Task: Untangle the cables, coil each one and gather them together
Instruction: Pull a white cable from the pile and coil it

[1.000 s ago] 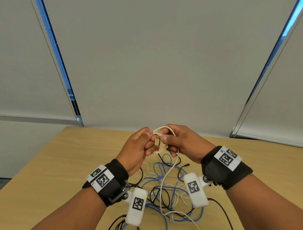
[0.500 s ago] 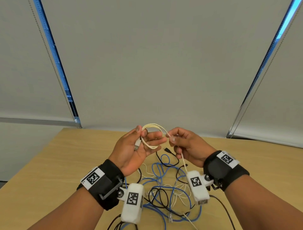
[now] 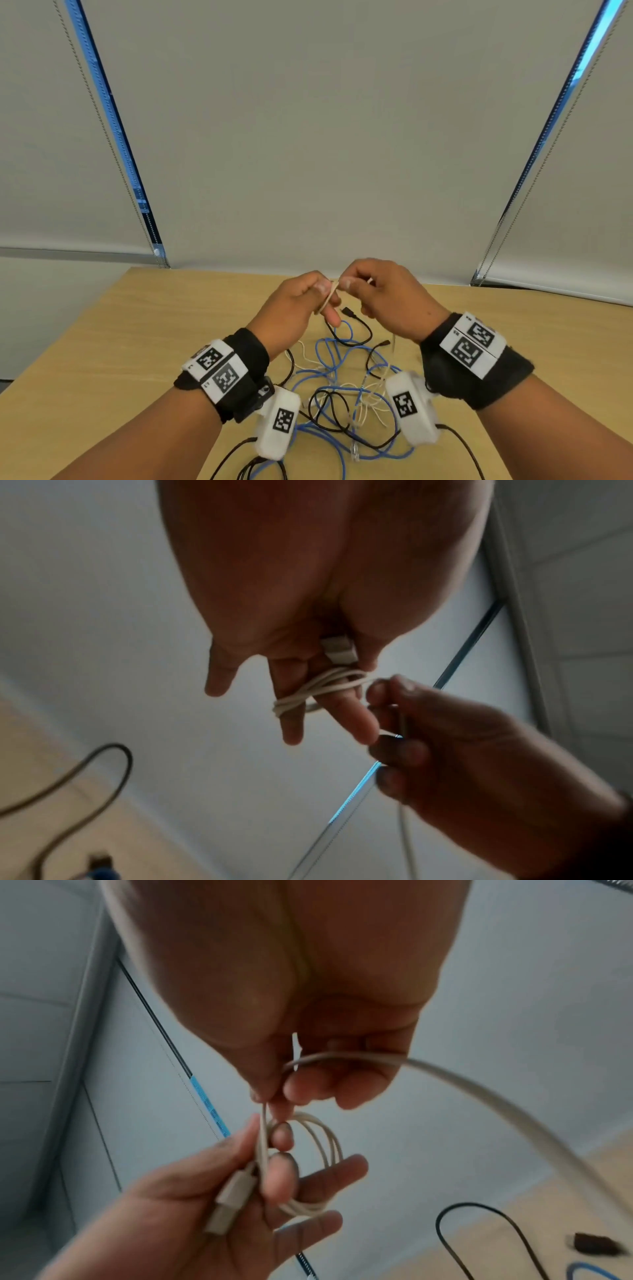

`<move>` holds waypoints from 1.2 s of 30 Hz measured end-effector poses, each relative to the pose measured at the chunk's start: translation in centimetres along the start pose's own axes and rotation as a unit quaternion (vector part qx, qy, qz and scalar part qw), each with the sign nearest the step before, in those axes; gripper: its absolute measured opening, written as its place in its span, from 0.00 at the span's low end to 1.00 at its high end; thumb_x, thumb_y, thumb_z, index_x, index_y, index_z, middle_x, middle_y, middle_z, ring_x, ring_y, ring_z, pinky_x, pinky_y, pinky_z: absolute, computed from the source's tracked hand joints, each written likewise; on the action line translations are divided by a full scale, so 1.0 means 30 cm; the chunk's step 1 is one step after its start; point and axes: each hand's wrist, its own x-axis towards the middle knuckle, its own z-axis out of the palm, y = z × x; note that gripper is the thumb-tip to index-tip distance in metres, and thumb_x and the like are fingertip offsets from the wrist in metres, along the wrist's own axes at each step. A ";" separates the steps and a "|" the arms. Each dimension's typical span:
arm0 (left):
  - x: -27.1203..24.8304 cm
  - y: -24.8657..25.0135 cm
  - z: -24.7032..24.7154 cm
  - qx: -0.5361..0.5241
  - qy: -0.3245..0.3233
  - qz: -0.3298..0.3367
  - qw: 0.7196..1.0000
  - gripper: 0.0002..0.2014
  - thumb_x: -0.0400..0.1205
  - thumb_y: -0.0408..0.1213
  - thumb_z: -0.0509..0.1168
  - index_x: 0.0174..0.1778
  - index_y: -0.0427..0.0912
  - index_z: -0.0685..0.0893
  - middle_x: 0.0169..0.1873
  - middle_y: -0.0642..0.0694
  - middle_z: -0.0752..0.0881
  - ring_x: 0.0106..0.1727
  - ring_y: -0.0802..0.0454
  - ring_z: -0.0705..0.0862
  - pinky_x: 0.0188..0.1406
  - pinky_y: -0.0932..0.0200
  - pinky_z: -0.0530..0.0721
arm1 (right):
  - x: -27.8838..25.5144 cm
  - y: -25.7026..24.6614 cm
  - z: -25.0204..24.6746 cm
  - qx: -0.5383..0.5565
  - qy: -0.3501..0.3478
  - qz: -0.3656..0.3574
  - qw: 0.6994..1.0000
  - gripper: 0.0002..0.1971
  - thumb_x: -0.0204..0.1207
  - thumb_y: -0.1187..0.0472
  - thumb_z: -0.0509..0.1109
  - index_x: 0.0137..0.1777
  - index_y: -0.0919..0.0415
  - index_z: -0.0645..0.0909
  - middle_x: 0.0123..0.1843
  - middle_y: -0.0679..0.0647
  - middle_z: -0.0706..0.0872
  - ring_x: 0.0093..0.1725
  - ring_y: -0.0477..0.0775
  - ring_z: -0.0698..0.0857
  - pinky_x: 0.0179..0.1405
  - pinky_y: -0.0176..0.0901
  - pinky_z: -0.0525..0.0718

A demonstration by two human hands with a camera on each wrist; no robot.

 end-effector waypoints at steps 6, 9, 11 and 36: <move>-0.007 0.037 0.001 -0.168 -0.038 -0.025 0.985 0.15 0.92 0.38 0.53 0.47 0.39 0.83 0.27 0.45 0.79 0.42 0.42 0.88 0.54 0.55 0.82 | 0.006 0.014 0.028 0.162 0.031 0.025 0.986 0.06 0.86 0.59 0.67 0.47 0.58 0.80 0.57 0.51 0.90 0.36 0.54 0.92 0.37 0.52 0.91; -0.012 0.035 0.005 -0.201 -0.039 -0.033 0.978 0.13 0.92 0.36 0.54 0.47 0.37 0.81 0.27 0.46 0.75 0.36 0.47 0.81 0.49 0.56 0.82 | 0.009 0.022 0.033 0.199 0.027 0.018 0.980 0.07 0.85 0.59 0.68 0.47 0.58 0.75 0.44 0.58 0.91 0.35 0.57 0.91 0.40 0.60 0.90; -0.013 0.033 0.006 -0.204 -0.040 -0.032 0.978 0.13 0.92 0.34 0.54 0.46 0.37 0.81 0.28 0.47 0.75 0.34 0.50 0.80 0.47 0.57 0.82 | 0.016 0.025 0.034 0.172 0.015 0.004 0.985 0.06 0.86 0.59 0.66 0.47 0.57 0.74 0.39 0.56 0.87 0.32 0.55 0.86 0.38 0.63 0.88; -0.001 -0.078 0.005 0.096 0.079 0.035 0.992 0.13 0.91 0.39 0.57 0.42 0.52 0.81 0.41 0.57 0.91 0.45 0.60 0.87 0.48 0.55 0.81 | -0.021 0.039 0.110 -0.006 -0.092 -0.003 0.996 0.11 0.84 0.52 0.69 0.40 0.51 0.85 0.33 0.46 0.86 0.31 0.44 0.81 0.37 0.42 0.80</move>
